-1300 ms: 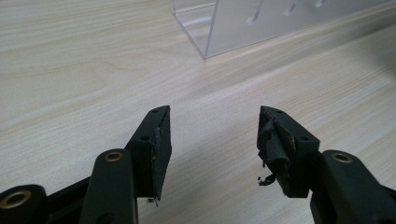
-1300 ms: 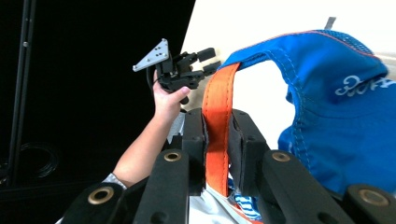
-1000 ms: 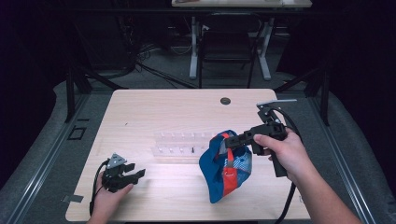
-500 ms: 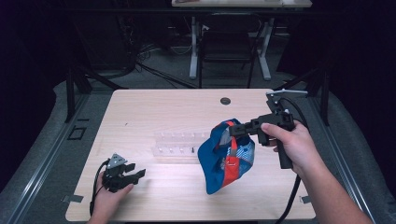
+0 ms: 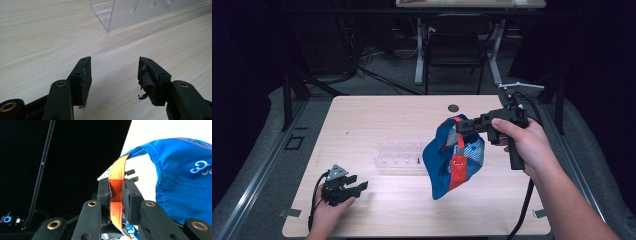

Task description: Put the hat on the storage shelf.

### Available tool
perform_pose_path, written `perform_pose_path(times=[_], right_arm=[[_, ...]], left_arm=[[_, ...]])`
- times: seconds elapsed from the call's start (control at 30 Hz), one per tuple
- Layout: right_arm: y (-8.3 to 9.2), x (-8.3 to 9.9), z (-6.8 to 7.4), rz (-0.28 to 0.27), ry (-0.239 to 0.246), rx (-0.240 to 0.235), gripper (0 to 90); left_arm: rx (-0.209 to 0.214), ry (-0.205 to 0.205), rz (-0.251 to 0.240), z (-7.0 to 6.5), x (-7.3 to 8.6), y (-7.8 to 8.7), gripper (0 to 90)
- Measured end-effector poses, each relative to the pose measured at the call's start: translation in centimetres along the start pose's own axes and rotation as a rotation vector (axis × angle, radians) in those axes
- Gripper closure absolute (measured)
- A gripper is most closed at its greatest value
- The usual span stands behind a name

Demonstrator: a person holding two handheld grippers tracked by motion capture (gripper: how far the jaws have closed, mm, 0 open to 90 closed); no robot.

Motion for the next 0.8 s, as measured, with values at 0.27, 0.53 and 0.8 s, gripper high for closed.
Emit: perform_pose_path(times=[0.27,0.53,0.8], right_arm=[[-0.5,-0.8,0.3,-0.007,-0.005,0.0,77.9],[-1.1,-1.7,0.4,-0.023,-0.016,-0.009,77.9],[-2.0,-2.4,0.5,-0.027,-0.02,-0.01,78.0]], left_arm=[[0.001,0.0,0.0,0.0,0.0,0.0,45.1],[-0.002,-0.002,-0.005,0.0,0.0,0.0,45.1],[0.001,0.001,-0.003,0.0,0.0,0.0,45.0]])
Point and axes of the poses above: each handheld gripper's, and its own axes: y roughly backward along the jaws, x roughly out of its underside, z roughly to its left, the point moved 1 cm from there along -y, roughly forward along the jaws, and after that the axes turned 5 degrees about -z, right-handed, at the moved point
